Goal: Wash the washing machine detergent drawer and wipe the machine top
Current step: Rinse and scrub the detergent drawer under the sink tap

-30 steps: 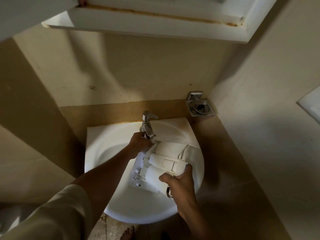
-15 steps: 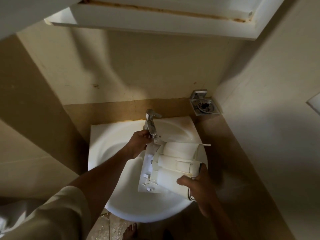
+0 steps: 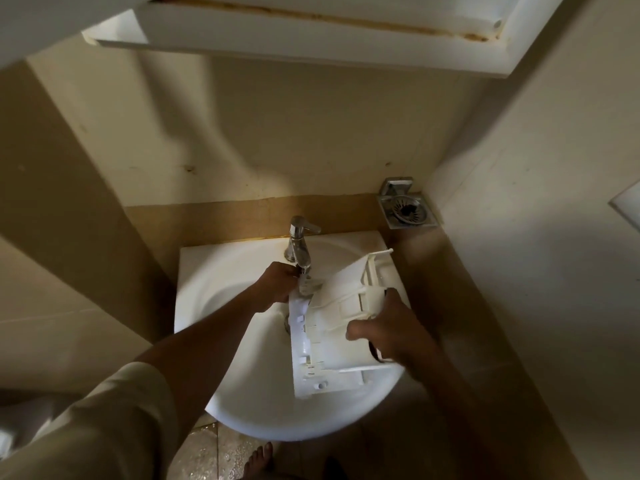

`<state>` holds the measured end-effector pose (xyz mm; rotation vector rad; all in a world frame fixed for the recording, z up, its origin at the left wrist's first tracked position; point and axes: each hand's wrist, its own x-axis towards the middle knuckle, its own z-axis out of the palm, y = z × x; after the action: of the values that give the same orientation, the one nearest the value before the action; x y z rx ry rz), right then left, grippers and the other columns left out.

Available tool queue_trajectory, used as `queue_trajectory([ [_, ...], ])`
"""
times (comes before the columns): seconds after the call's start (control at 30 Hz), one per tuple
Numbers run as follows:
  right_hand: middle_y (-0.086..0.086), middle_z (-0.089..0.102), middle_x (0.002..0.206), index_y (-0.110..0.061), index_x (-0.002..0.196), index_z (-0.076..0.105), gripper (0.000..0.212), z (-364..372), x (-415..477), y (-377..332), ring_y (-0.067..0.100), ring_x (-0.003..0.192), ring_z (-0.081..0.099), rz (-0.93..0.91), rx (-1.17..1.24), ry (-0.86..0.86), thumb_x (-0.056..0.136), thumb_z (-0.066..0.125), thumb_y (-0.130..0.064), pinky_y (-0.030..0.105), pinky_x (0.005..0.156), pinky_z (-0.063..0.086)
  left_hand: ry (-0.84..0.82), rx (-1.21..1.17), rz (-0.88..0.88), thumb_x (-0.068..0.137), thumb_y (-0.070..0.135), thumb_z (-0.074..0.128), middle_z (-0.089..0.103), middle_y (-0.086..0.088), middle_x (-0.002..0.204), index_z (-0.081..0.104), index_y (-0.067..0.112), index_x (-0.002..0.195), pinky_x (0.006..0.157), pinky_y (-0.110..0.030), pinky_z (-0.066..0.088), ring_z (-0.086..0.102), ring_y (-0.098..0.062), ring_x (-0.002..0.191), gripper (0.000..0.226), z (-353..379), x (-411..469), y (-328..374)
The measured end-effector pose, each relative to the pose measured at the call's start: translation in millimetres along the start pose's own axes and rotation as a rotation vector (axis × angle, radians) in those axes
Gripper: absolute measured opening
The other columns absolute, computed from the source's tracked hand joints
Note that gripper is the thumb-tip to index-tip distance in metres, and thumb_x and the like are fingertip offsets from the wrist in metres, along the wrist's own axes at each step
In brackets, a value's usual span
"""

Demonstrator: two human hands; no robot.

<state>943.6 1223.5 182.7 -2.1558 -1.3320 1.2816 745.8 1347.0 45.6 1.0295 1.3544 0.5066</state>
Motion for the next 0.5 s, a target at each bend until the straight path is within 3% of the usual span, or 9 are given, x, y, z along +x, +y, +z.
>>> queue_trajectory([
  [0.13, -0.006, 0.054, 0.091, -0.019, 0.125, 0.035, 0.078, -10.5, 10.2, -12.9, 0.010, 0.078, 0.055, -0.061, -0.240, -0.113, 0.064, 0.083, -0.020, 0.021, 0.055, 0.043, 0.045, -0.057, -0.066, 0.091, 0.005, 0.061, 0.067, -0.016, 0.104, 0.065, 0.003, 0.103, 0.081, -0.042, 0.062, 0.068, -0.029, 0.092, 0.012, -8.1, -5.5, -11.6],
  [0.27, -0.010, 0.056, 0.087, -0.022, 0.121, 0.038, 0.073, -2.8, 3.0, 5.0, 0.015, 0.078, 0.058, -0.205, -0.340, 0.037, 0.063, 0.081, -0.018, 0.032, 0.069, 0.051, 0.057, -0.071, 0.072, 0.094, 0.001, 0.057, 0.066, -0.024, 0.104, 0.066, -0.007, 0.103, 0.069, -0.026, 0.055, 0.062, -0.023, 0.087, 0.015, -8.6, -14.3, -23.2],
  [0.37, -0.007, 0.061, 0.102, -0.025, 0.132, 0.038, 0.079, 21.4, -7.4, 26.0, 0.016, 0.088, 0.061, -0.257, -0.346, 0.133, 0.065, 0.081, -0.025, 0.031, 0.081, 0.051, 0.061, -0.116, 0.098, 0.094, 0.009, 0.063, 0.067, -0.018, 0.088, 0.075, 0.002, 0.094, 0.069, -0.033, 0.045, 0.058, -0.024, 0.080, 0.014, -0.7, -16.6, -19.9],
  [0.5, -0.009, 0.059, 0.126, -0.030, 0.140, 0.036, 0.081, 64.8, -21.3, 46.1, 0.015, 0.109, 0.060, -0.244, -0.210, 0.241, 0.071, 0.079, -0.030, 0.024, 0.090, 0.049, 0.124, -0.057, 0.084, 0.090, 0.008, 0.067, 0.073, -0.015, 0.097, 0.077, 0.007, 0.097, 0.086, -0.040, 0.053, 0.065, -0.026, 0.088, 0.012, 3.3, -5.3, -8.6],
])
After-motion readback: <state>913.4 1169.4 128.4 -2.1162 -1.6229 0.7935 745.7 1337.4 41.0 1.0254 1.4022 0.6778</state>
